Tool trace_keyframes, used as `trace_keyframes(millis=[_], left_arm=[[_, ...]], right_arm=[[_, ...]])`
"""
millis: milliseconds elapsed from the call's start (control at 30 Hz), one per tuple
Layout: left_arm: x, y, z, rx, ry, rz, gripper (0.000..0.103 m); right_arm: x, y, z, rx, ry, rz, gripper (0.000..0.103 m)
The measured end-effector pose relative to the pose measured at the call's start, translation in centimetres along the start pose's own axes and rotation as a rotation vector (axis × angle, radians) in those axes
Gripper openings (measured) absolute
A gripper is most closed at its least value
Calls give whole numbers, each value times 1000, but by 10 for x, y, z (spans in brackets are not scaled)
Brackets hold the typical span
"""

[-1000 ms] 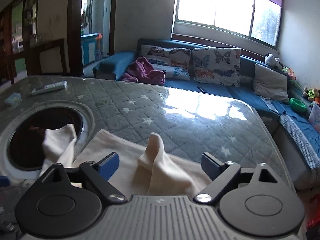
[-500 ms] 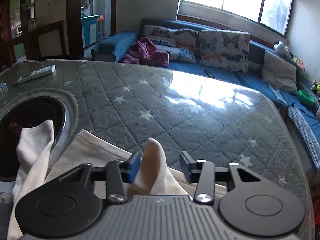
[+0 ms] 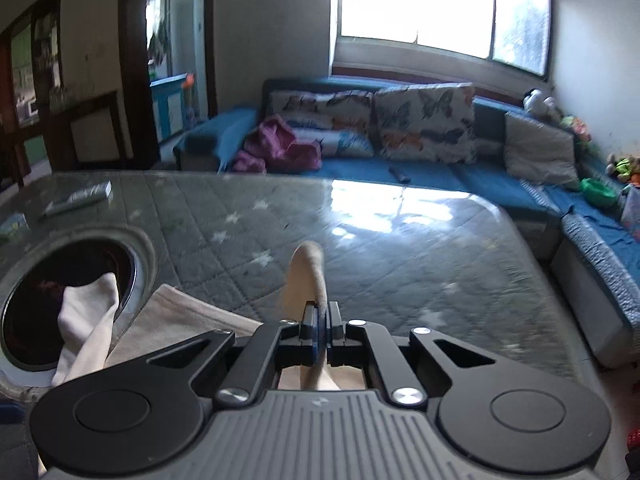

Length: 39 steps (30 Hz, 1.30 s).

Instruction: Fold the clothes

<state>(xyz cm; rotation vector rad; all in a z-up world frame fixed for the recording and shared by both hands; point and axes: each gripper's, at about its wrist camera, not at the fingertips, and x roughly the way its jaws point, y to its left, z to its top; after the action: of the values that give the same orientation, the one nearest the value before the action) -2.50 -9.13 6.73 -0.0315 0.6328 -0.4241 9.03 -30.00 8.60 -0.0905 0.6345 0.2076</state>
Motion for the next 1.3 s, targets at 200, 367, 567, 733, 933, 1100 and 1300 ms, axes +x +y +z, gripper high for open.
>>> trace_keyframes(millis=[200, 367, 567, 733, 933, 1100, 1300], left_arm=[[28, -31, -1, 74, 29, -72, 99], [46, -44, -5, 113, 55, -89, 88], [61, -52, -11, 120, 96, -89, 77], [54, -49, -11, 81, 85, -67, 76], [58, -40, -12, 63, 104, -61, 59], [61, -35, -13, 41, 120, -75, 53], [63, -33, -11, 23, 127, -87, 53]], right_arm=[[-55, -31, -3, 42, -88, -49, 3], [-97, -52, -12, 62, -146, -100, 3], [-132, -75, -25, 103, -185, -134, 3], [-115, -86, -36, 142, -128, -108, 12], [-63, -99, -53, 218, -26, -78, 16], [-23, -111, -70, 294, 45, -50, 23], [10, -118, -87, 393, 68, -25, 28]])
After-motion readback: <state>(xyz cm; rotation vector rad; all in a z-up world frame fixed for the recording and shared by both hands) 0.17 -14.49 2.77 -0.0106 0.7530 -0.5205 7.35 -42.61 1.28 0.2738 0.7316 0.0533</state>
